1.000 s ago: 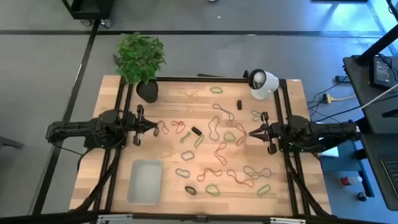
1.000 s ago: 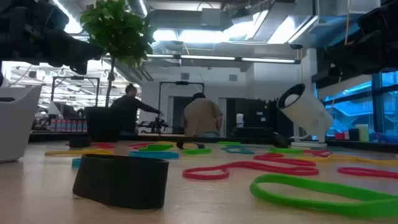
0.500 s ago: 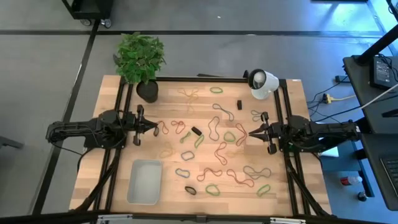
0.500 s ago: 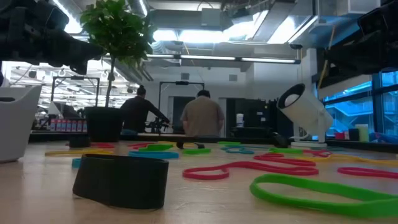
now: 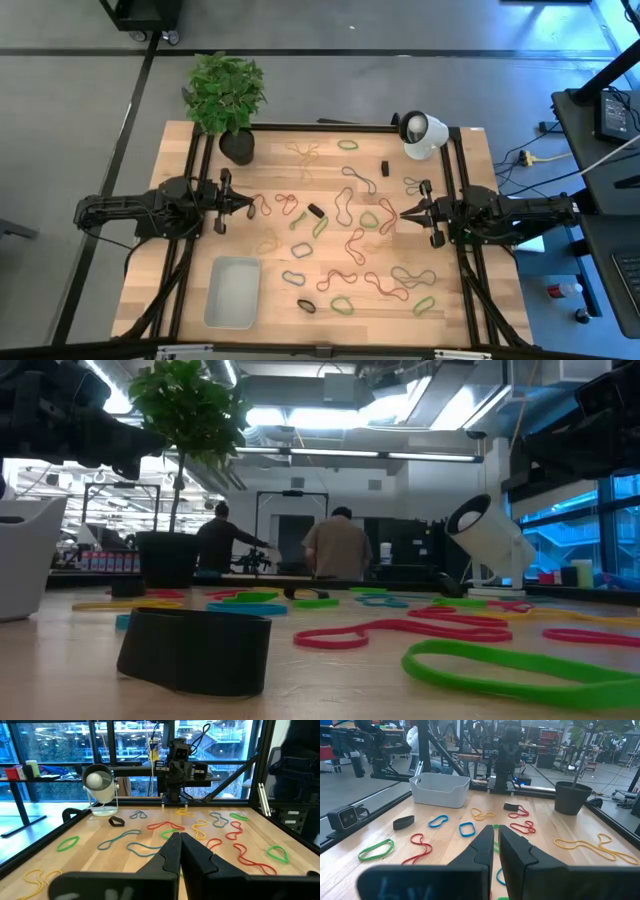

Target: Pick and place rubber bands into bin

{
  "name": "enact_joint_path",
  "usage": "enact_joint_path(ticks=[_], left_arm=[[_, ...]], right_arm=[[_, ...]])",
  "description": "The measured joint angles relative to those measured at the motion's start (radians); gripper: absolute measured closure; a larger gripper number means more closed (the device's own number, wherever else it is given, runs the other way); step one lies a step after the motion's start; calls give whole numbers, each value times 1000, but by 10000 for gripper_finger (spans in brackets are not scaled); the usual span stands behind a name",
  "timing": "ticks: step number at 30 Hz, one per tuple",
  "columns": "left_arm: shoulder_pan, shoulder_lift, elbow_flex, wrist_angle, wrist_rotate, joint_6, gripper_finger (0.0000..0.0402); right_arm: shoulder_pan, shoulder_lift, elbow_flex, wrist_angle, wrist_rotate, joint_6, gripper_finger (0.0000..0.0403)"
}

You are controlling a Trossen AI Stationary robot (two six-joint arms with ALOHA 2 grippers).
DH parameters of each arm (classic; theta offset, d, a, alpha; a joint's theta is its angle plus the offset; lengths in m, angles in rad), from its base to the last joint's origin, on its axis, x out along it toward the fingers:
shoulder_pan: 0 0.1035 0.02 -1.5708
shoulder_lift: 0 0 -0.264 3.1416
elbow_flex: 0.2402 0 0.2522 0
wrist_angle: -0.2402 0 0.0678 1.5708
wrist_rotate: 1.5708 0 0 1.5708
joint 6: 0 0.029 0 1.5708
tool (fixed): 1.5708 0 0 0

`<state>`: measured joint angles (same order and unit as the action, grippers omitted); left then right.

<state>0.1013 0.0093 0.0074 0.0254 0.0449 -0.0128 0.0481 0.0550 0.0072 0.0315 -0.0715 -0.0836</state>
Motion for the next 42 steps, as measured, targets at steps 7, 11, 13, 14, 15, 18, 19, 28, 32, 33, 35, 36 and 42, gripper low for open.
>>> enact_joint_path(ticks=[7, 11, 13, 14, 15, 18, 19, 28, 32, 33, 35, 36, 42], left_arm=[[0, 0, 0, 0, 0, 0, 398], [0, 0, 0, 0, 0, 0, 398], [0, 0, 0, 0, 0, 0, 398], [0, 0, 0, 0, 0, 0, 398], [0, 0, 0, 0, 0, 0, 398], [0, 0, 0, 0, 0, 0, 398], [0, 0, 0, 0, 0, 0, 398], [0, 0, 0, 0, 0, 0, 398], [0, 0, 0, 0, 0, 0, 398], [0, 0, 0, 0, 0, 0, 398], [0, 0, 0, 0, 0, 0, 398], [0, 0, 0, 0, 0, 0, 398], [0, 0, 0, 0, 0, 0, 398]], right_arm=[[0, 0, 0, 0, 0, 0, 370], [0, 0, 0, 0, 0, 0, 370], [0, 0, 0, 0, 0, 0, 370], [0, 0, 0, 0, 0, 0, 370], [0, 0, 0, 0, 0, 0, 370], [0, 0, 0, 0, 0, 0, 370], [0, 0, 0, 0, 0, 0, 370], [0, 0, 0, 0, 0, 0, 370], [0, 0, 0, 0, 0, 29, 370], [0, 0, 0, 0, 0, 31, 370], [0, 0, 0, 1, 0, 25, 370], [0, 0, 0, 2, 0, 26, 370], [0, 11, 5, 107, 2, 98, 393]])
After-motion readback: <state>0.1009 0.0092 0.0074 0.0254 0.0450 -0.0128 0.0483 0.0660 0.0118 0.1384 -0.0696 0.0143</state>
